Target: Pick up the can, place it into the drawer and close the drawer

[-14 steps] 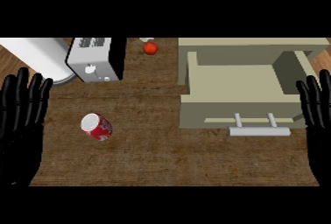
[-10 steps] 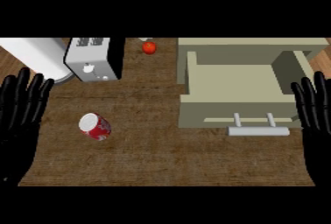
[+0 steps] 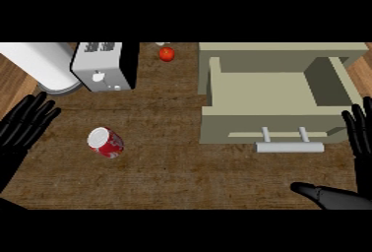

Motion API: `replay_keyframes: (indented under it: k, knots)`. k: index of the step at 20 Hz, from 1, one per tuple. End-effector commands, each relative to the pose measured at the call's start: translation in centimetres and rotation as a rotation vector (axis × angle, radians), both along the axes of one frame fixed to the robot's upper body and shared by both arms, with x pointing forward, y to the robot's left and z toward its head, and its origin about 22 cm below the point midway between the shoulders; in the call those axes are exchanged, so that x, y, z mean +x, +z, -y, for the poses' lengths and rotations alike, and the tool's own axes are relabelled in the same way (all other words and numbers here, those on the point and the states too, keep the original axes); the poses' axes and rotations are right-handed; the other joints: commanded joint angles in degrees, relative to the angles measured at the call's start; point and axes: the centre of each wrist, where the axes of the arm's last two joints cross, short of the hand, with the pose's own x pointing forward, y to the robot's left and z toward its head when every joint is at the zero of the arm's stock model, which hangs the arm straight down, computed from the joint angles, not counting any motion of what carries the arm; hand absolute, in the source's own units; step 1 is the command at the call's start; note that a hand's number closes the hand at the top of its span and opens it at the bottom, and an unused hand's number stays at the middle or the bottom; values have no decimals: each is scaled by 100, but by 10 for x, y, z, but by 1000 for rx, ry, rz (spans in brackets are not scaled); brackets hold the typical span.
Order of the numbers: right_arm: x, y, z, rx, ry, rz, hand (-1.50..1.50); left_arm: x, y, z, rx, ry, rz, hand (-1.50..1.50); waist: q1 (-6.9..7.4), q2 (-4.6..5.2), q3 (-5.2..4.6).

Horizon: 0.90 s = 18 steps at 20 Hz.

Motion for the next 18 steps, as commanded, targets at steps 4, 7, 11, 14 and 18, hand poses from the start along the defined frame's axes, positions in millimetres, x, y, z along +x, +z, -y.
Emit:
replay_keyframes:
  k: [4,7,11,14,18]
  knots:
    - [-28,-11,22,7,-39,-21,-150,-6,5,-45,19,-13,-79,-150,4,-6,0]
    - [-25,-1,30,22,-32,-32,-150,-13,16,-34,23,-31,-59,-150,18,-7,-1]
    - [-42,-15,59,15,-37,-33,-150,-22,34,-64,27,-16,-76,-150,13,-9,1]
    - [-46,1,57,7,-26,-42,-150,-23,35,-62,-36,5,-107,-150,15,-9,0]
    - [-54,-9,60,-5,-32,-41,-150,-21,28,-64,-97,11,-161,-150,8,-7,-1]
